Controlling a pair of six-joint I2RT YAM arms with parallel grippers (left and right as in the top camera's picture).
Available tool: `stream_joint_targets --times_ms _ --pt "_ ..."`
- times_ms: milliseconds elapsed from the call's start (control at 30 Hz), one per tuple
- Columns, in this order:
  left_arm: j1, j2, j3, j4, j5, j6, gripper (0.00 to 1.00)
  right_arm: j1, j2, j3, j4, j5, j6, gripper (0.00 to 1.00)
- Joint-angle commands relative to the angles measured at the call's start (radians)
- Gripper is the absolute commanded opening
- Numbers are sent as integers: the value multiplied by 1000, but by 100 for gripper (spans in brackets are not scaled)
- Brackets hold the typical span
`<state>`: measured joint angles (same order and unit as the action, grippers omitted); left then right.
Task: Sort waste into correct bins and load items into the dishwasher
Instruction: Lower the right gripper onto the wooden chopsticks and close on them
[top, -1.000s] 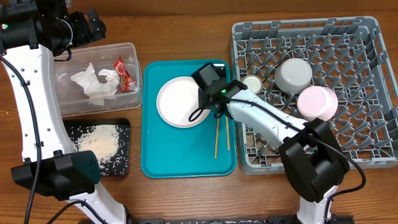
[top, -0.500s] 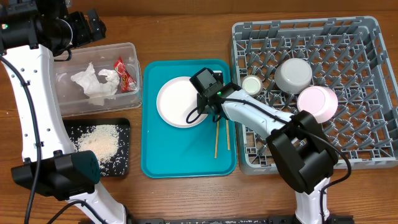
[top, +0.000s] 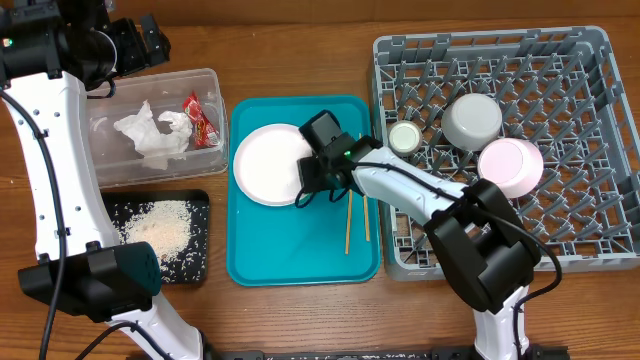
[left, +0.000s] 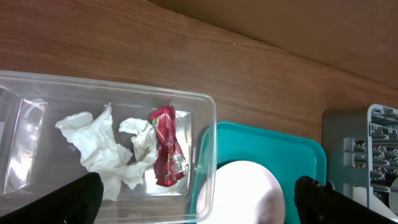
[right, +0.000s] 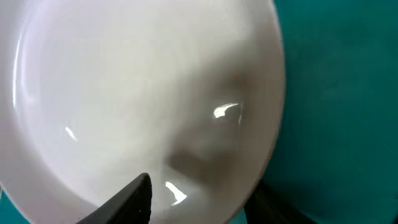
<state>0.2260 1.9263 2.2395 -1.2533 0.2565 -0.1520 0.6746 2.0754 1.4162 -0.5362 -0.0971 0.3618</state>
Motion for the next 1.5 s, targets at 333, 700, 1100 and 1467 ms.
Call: stream_joint_targets --times_ms 333,700,1100,1467 --pt "-4 -6 9 1 -5 -9 100 3 -192 77 -244 153 45 47" --pt "-4 -6 9 1 -5 -9 100 3 -217 61 -385 201 240 47" --pt "-4 -6 9 1 -5 -9 100 2 -216 -21 -286 69 267 100" --pt "-4 -6 9 1 -5 -9 100 3 -216 -24 -338 229 377 35"
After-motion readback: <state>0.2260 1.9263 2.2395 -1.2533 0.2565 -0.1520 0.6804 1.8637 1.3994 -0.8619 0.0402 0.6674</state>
